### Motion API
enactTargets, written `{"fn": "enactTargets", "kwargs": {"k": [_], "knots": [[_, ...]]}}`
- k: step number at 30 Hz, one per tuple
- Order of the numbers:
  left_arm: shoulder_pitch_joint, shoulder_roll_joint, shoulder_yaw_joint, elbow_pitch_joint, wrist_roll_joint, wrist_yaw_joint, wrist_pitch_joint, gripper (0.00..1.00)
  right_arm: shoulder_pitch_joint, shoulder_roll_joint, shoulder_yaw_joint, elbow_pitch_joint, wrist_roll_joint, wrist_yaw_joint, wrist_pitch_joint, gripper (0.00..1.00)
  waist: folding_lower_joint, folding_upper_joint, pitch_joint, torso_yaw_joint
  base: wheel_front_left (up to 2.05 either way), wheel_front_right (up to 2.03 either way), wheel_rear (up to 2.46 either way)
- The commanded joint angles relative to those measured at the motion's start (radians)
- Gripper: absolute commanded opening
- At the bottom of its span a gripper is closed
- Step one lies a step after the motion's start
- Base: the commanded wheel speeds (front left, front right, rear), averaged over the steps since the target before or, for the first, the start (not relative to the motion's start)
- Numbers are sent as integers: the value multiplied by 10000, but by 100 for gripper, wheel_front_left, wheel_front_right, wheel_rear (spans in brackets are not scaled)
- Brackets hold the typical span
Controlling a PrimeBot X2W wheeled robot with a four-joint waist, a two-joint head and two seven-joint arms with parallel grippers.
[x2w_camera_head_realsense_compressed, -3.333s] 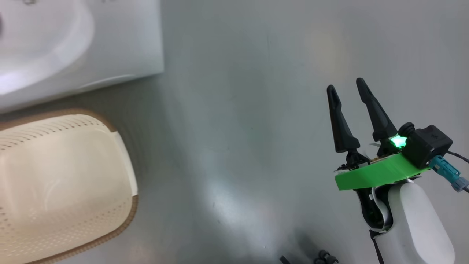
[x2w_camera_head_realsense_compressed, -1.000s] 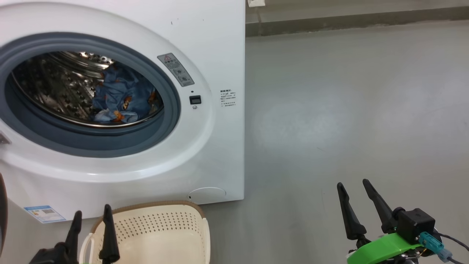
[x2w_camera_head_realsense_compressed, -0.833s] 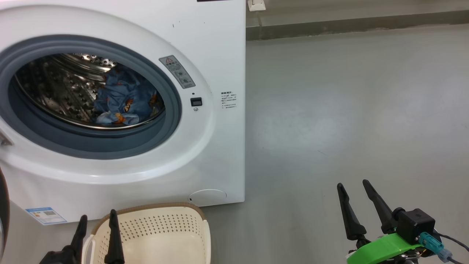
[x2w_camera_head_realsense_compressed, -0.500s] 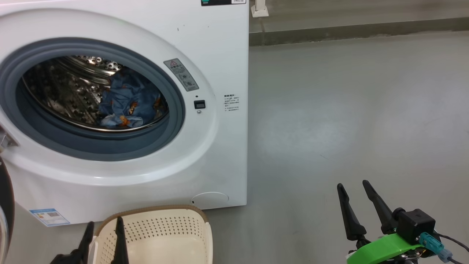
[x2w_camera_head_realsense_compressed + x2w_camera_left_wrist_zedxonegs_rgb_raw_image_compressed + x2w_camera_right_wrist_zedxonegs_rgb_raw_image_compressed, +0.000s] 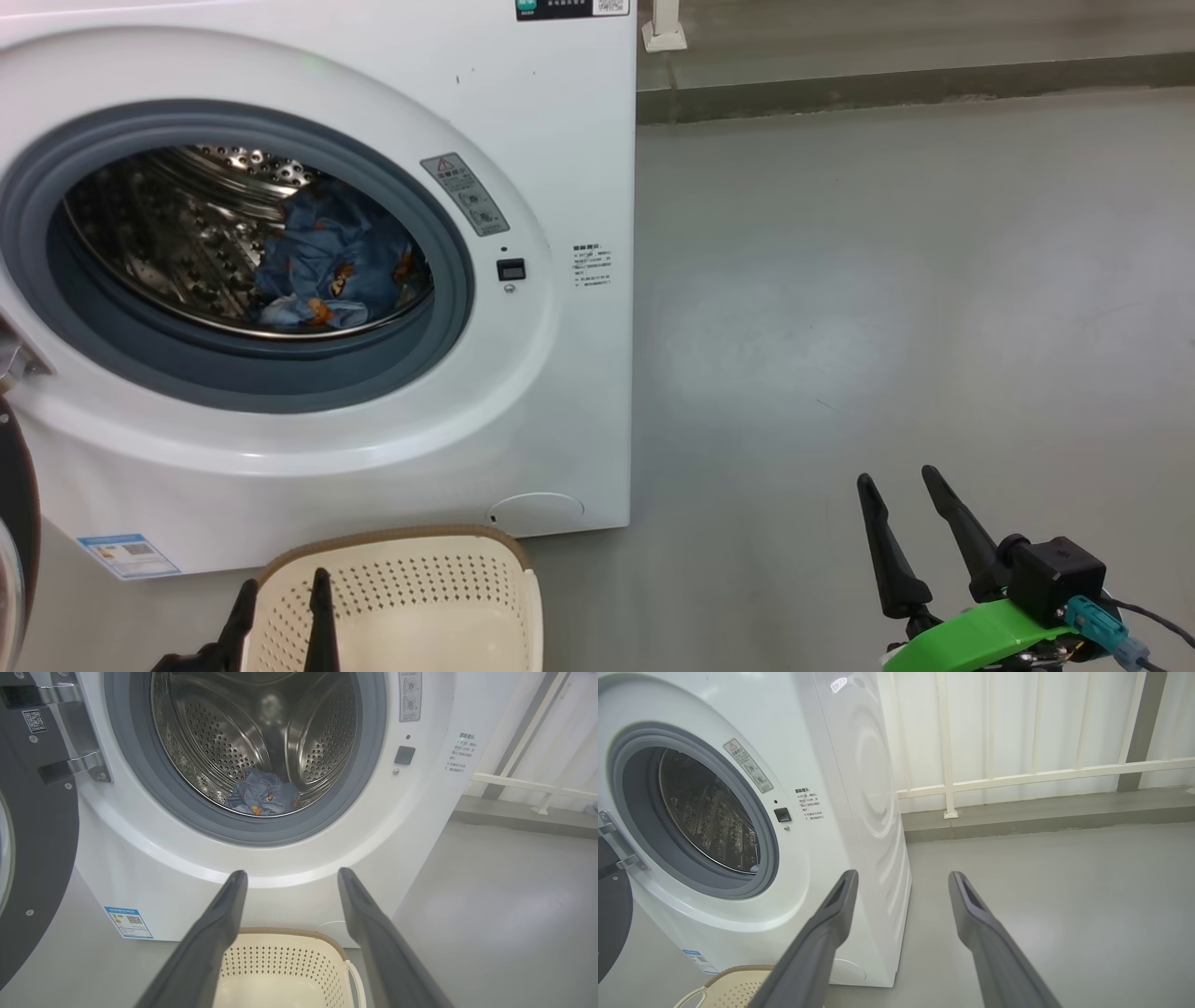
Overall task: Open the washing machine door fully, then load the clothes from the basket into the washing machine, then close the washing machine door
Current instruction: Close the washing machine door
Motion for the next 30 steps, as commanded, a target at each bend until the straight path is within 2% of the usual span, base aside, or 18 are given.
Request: {"fn": "enactTargets", "kwargs": {"k": [1,11,30], "knots": [[-302,58,269,-176,-55,59,-63,100,-206,-16,242,-215,-28,16,-74,100,0,0,-3,-20,0,0,0],[-267,58,177,-158,-139,147,-63,100,-195,-16,265,-186,0,16,-74,100,0,0,-100,-143,0,0,0],[-379,57,141,117,-30,-15,-63,100,-254,-16,339,-127,11,16,-74,100,0,0,-216,-274,0,0,0]]}}
